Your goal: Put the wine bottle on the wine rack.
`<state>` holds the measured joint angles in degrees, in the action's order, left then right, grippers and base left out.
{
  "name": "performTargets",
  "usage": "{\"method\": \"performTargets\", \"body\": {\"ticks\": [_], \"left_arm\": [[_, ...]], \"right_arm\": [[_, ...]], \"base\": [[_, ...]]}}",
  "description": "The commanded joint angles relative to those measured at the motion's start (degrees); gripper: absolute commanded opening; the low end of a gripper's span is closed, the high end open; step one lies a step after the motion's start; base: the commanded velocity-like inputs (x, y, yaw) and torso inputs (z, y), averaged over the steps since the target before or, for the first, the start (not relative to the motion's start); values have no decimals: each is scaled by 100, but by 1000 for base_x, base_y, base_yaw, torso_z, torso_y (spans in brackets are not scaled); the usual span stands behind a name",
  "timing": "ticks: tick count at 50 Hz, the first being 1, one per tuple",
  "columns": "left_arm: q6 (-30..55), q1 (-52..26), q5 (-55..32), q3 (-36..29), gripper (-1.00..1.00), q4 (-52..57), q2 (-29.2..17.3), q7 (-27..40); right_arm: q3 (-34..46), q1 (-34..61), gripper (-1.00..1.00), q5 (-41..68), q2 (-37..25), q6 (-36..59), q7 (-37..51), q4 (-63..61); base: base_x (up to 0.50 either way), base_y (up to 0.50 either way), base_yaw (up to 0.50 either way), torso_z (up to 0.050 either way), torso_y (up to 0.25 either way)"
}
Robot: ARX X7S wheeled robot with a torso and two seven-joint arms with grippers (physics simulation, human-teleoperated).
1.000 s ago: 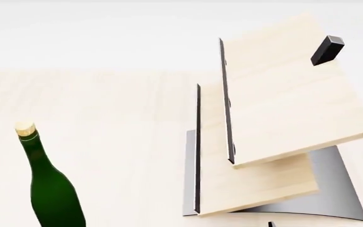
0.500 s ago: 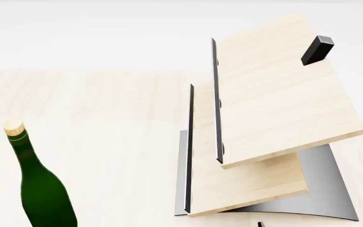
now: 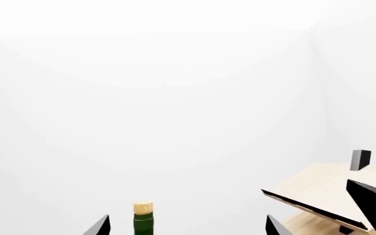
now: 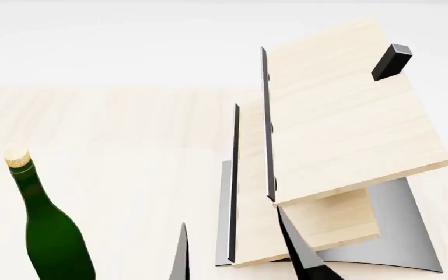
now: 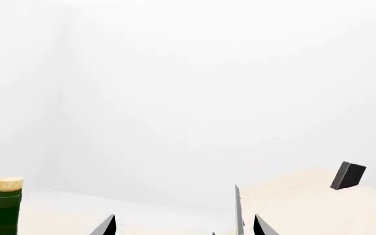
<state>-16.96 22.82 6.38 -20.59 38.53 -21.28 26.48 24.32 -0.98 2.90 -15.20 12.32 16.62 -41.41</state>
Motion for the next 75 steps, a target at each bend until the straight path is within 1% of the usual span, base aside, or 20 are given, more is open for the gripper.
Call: {"method": "performTargets", "body": {"ticks": [1,2,4,5,6,7,10,12,15,18,21,23,28,38,41,43,44,49,64,75], "left_arm": [[35,-10,-37,26,100,41,-35,33],[36,-9,-47,35,100,51,-41,38],[45,-15,-67,40,100,66,-50,39],[53,-25,-60,33,100,56,-45,40],[59,-26,-46,26,100,52,-42,43],[63,-28,-51,24,100,50,-43,45],[68,-43,-55,24,100,44,-46,52],[61,-39,-40,21,100,40,-50,60],[48,-41,-85,43,100,37,-71,71],[59,-39,-72,33,100,49,-72,78],[49,-49,-85,34,100,25,-77,88],[46,-49,-84,29,100,23,-80,92],[62,-60,-72,12,100,21,-81,99],[55,-72,-95,7,100,13,-102,123],[61,-76,-97,3,100,13,-107,128],[60,-75,-98,2,100,18,-111,133],[60,-74,-103,1,100,22,-115,134],[65,-75,-103,-4,100,32,-125,144],[50,-102,-140,-24,100,3,-152,168],[17,-109,-149,-43,100,-22,-176,187]], "right_arm": [[-3,1488,100,671,326,1967,-572,210],[-29,1588,100,882,319,2161,-723,197],[-39,1724,100,1002,303,2243,-838,193],[-136,1894,100,1294,336,2548,-973,156],[-129,1998,100,1280,331,2648,-952,117],[-219,2165,100,1460,380,2927,-977,48],[-343,2514,100,1818,462,3341,-1137,143],[-311,2645,100,1788,472,3325,-1156,252],[-364,2917,100,2095,514,3595,-1379,450],[-691,3108,100,2981,608,4150,-1823,551],[-1163,3474,100,3996,714,5044,-2078,826],[-1217,3680,100,4191,699,5214,-2205,993],[-1294,4082,100,4419,738,5520,-2195,1200],[-1181,4564,100,4522,843,5697,-2252,1796],[-1125,4706,100,4601,830,5768,-2393,2047],[-1028,4736,100,4458,801,5629,-2410,2163],[-1108,4760,100,4553,836,5698,-2408,2242],[-957,4874,100,4483,837,5617,-2472,2424],[-240,5144,100,4002,1016,5105,-2668,3266],[67,5144,100,3921,1116,4862,-2675,3508]], "base": [[0,0,0,0,0],[0,0,0,0,0],[0,0,0,0,0],[0,0,0,0,0],[0,0,0,0,0],[0,0,0,0,0],[0,0,0,0,0],[0,0,0,0,0],[0,0,0,0,0],[0,0,0,0,0],[0,0,0,0,0],[0,0,0,0,0],[0,0,0,0,0],[0,0,0,0,0],[0,0,0,0,0],[0,0,0,0,0],[0,0,0,0,0],[0,0,0,0,0],[0,0,0,0,0],[0,0,0,0,0]]}}
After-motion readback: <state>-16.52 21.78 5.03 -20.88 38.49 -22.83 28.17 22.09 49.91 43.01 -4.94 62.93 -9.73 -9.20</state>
